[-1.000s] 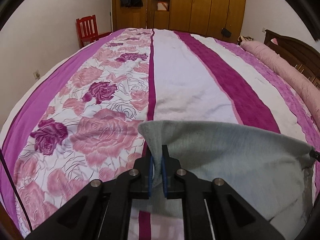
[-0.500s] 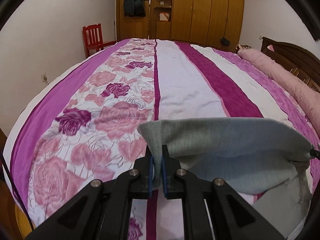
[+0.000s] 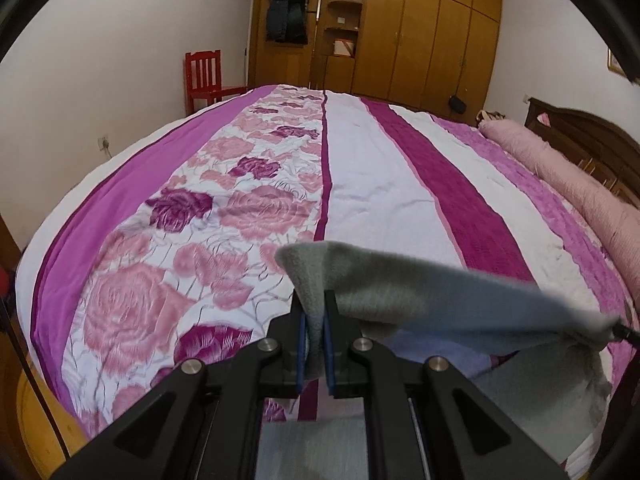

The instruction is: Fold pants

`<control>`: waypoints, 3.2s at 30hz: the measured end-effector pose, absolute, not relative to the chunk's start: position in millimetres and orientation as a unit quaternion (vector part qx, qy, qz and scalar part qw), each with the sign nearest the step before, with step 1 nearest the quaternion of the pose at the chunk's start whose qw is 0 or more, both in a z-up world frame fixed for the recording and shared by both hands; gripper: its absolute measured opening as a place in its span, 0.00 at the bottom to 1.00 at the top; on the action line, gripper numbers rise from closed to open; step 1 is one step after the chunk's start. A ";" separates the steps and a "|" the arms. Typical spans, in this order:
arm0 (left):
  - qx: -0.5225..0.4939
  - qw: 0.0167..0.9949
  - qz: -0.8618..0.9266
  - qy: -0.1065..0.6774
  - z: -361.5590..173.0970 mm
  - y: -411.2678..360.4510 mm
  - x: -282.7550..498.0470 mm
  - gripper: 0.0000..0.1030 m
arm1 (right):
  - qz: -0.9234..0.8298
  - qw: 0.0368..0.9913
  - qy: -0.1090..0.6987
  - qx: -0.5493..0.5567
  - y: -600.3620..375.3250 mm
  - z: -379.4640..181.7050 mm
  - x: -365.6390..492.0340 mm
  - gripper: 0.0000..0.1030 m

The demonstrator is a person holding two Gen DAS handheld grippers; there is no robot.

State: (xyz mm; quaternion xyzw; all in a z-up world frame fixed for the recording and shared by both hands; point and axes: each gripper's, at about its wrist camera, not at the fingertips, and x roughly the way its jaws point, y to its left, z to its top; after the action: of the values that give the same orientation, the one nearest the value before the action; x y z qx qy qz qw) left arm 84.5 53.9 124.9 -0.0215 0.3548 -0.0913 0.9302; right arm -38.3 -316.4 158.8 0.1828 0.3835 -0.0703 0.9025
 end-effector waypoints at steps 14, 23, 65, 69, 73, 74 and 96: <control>-0.007 0.929 -0.097 0.358 109.6 70.8 17.9 0.07 | -0.063 0.898 0.394 0.185 -294.5 150.1 -88.3 0.09; -0.036 0.917 -0.093 0.386 86.4 100.3 2.1 0.07 | -0.055 0.883 0.434 0.168 -272.6 128.0 -106.7 0.10; -0.061 0.853 -0.120 0.505 49.2 56.9 -30.5 0.45 | -0.147 0.795 0.449 0.382 -340.0 107.1 -150.7 0.43; -0.061 0.853 -0.116 0.506 46.6 52.9 -25.5 0.45 | -0.126 0.779 0.451 0.418 -337.5 91.7 -146.1 0.43; -0.053 0.852 -0.115 0.507 42.8 44.7 -20.2 0.45 | -0.132 0.777 0.449 0.422 -337.1 87.4 -143.7 0.43; -0.049 0.852 -0.113 0.509 41.5 42.5 -18.9 0.45 | -0.132 0.778 0.446 0.422 -337.8 88.2 -143.5 0.42; -0.071 0.850 -0.159 0.497 58.4 39.0 -33.1 0.03 | -0.149 0.836 0.410 0.332 -341.5 130.4 -138.1 0.21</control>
State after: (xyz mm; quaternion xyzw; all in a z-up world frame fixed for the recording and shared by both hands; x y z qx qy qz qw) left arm -33.1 39.0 58.4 -0.0714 0.4968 -0.1593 0.8501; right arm -138.1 -341.5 130.4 0.3318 0.4099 -0.1492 0.8365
